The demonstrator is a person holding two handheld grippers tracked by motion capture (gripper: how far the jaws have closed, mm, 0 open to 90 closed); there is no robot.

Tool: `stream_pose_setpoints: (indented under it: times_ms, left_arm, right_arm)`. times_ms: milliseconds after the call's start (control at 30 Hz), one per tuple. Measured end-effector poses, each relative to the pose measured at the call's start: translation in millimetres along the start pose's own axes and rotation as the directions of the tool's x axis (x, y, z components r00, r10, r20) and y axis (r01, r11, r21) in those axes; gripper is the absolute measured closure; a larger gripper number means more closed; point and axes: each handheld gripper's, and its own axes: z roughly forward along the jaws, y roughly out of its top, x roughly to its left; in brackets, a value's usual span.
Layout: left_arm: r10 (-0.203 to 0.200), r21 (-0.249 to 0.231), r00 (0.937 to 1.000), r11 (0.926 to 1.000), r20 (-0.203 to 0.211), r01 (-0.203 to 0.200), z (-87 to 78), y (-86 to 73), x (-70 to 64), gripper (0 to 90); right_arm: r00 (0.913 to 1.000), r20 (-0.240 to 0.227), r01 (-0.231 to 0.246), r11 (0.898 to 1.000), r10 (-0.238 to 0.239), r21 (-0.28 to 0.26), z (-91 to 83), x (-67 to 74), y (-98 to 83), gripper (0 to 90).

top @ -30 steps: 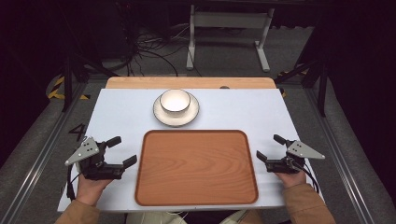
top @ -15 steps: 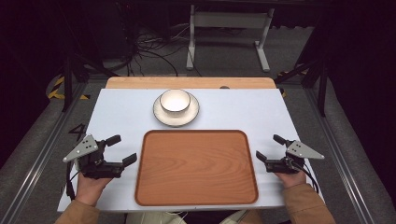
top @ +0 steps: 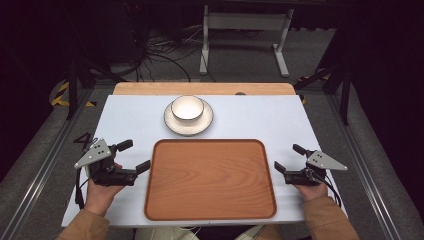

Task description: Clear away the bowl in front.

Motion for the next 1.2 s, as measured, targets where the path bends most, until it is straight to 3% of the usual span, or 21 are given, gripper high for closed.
stream_pose_setpoints:
  times_ms: [233, 567, 1200]
  left_arm:
    - [0.025, 0.01, 0.9997, 0.9996, 0.002, -0.025, 15.7, 11.9, 2.3, 2.0]
    - [0.002, 0.02, 1.0, 0.9998, -0.004, -0.002, 31.5, 22.4, 10.4, 2.3]
    - [0.027, 0.06, 0.9991, 0.9979, -0.034, -0.024, 58.0, 44.7, 25.9, 1.6]
  right_arm:
    - [1.0, -0.001, 0.001, 1.0, -0.001, 0.001, 0.1, 0.0, -0.1, 3.5]
    - [0.9999, 0.007, -0.009, 1.0, 0.009, -0.002, -0.2, -0.8, -0.2, 2.0]
    - [0.9996, 0.007, -0.027, 1.0, 0.027, -0.006, -0.3, -2.5, -0.3, 1.9]
